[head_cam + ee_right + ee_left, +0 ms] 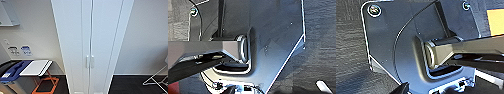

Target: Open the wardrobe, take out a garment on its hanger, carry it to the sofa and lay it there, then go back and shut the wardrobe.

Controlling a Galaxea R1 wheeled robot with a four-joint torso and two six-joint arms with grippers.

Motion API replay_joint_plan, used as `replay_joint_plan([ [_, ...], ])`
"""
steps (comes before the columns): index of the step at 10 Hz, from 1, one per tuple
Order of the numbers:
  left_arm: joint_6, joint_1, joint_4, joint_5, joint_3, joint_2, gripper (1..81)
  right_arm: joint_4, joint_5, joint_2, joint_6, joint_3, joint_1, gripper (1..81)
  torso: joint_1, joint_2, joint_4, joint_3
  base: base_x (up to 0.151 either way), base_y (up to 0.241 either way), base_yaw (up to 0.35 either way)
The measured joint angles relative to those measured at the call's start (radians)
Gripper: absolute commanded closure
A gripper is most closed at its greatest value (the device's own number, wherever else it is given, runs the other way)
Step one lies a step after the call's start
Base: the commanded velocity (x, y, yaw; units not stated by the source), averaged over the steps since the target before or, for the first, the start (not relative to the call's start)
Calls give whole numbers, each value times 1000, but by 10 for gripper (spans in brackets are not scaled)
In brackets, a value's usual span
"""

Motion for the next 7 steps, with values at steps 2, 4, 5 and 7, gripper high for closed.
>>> replay_joint_plan([
  [2, 0, 19, 0, 2, 0, 3, 10, 0, -6, 0, 0, -1, -10, 10, -1, -1, 0, 0, 72, 0, 0],
  [4, 0, 9, 0, -1, 0, 2, 10, -1, -6, 2, 0, -1, 0, 10, 1, -1, 0, 0, 75, 0, 0],
  [5, 0, 3, 0, -4, 0, 2, 10, -1, -2, 3, 0, -1, 3, 10, 1, -1, 0, 0, 76, 0, 0],
  [7, 0, 10, 0, -2, 0, 2, 10, -2, -6, 3, 0, -1, 0, 10, 1, -1, 0, 0, 76, 0, 0],
])
